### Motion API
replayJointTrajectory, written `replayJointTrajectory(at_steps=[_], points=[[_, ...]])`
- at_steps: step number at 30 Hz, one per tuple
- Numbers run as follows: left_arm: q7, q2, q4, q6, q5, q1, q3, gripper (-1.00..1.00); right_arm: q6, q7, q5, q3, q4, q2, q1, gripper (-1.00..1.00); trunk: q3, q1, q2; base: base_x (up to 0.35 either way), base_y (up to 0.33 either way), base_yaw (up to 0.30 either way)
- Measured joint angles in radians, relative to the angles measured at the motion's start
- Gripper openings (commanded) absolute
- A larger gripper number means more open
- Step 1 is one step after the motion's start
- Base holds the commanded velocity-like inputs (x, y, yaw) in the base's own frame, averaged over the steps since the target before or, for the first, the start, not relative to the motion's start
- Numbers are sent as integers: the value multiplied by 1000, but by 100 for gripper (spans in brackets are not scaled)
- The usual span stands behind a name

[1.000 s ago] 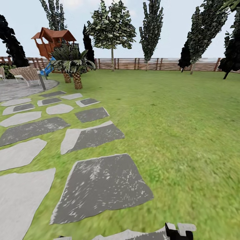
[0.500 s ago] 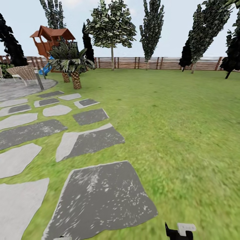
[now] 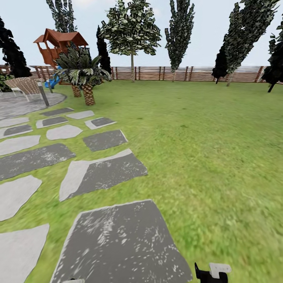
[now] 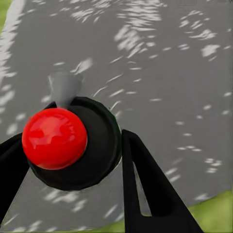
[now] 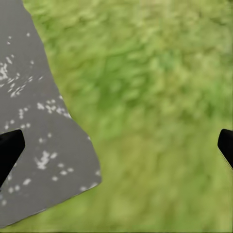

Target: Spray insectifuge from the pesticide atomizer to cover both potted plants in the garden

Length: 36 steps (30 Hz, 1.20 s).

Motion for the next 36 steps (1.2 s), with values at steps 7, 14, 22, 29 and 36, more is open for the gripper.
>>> replayJointTrajectory(at_steps=[7, 14, 22, 29, 36], points=[[0, 0, 0, 0, 0, 0, 0, -100, 0, 0, 0, 0, 0, 0, 0, 100, 0, 0, 0, 340, 0, 0], [0, 0, 0, 0, 0, 0, 0, -100, 0, 7, 3, 0, 0, -2, 0, 100, 0, 0, 0, 340, 0, 0], [0, 0, 0, 0, 0, 0, 0, -100, 0, 3, 3, 0, 0, -3, 0, 100, 0, 0, 0, 340, 0, 0], [0, 0, 0, 0, 0, 0, 0, -100, 0, 3, 3, 0, 0, -3, 0, 100, 0, 0, 0, 340, 0, 0], [0, 0, 0, 0, 0, 0, 0, -100, 0, 3, 3, 0, 0, -3, 0, 100, 0, 0, 0, 340, 0, 0]])
